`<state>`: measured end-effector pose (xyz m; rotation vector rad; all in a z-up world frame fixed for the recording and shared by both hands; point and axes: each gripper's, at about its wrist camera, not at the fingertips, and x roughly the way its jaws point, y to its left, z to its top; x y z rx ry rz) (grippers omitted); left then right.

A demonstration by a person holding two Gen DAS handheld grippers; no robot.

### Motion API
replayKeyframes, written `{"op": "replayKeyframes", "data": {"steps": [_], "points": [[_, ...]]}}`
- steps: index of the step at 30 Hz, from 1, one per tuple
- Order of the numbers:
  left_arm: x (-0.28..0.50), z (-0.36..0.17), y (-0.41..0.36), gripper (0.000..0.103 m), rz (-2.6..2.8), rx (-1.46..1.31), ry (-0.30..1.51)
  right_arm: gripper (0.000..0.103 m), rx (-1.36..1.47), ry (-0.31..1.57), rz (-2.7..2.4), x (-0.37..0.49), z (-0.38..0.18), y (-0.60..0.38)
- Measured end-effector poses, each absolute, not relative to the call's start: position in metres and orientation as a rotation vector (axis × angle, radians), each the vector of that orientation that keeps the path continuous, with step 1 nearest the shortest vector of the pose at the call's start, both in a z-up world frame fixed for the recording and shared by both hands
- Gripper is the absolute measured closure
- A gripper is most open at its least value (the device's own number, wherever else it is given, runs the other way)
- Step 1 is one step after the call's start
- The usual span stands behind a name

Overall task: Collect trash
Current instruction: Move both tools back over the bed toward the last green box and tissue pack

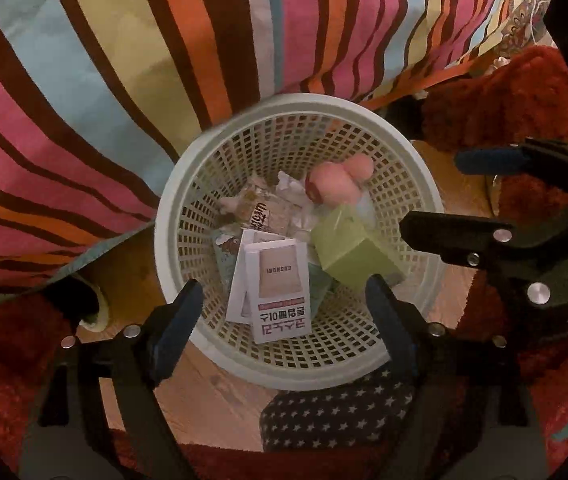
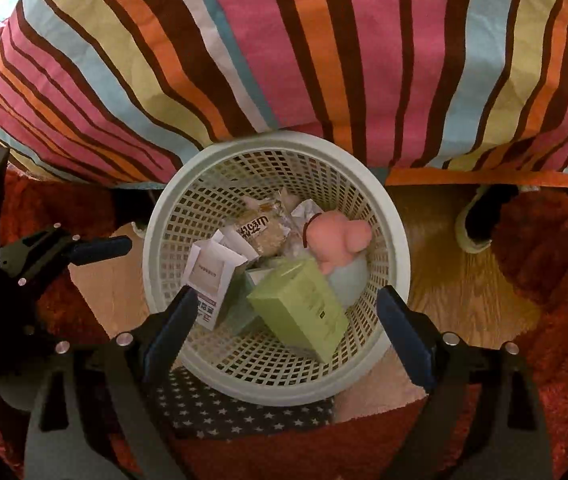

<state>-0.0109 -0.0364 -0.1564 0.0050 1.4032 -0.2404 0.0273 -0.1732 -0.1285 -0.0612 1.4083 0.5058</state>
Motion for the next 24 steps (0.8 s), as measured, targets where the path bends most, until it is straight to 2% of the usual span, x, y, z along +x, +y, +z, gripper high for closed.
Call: {"op": "replayKeyframes", "data": {"steps": [3, 6, 12, 16, 18, 19, 24], "points": [[-0.011, -0.139, -0.031, 0.022, -0.213, 0.025, 1.347, 0.016, -0.045, 1.377, 0.522, 0.027, -0.117, -0.176], [-0.01, -0.091, -0.019, 0.022, -0.213, 0.026, 1.244, 0.016, -0.03, 1.294, 0.563, 0.027, -0.082, -0.182], [0.031, 0.032, 0.014, 0.022, -0.266, 0.027, 0.977, 0.016, 0.037, 0.925, 0.63, 0.073, 0.051, -0.207], [0.117, 0.091, 0.04, 0.022, -0.194, 0.129, 0.795, 0.016, 0.009, 0.72, 0.555, 0.137, 0.107, -0.209], [0.162, 0.099, 0.05, 0.015, -0.159, 0.135, 0.76, 0.016, -0.003, 0.645, 0.505, 0.184, 0.123, -0.202], [0.202, 0.101, 0.061, 0.011, -0.147, 0.123, 0.747, 0.016, -0.002, 0.635, 0.499, 0.205, 0.126, -0.197], [0.324, 0.1, 0.087, 0.011, -0.104, 0.082, 0.704, 0.016, -0.012, 0.621, 0.469, 0.325, 0.135, -0.161]]}}
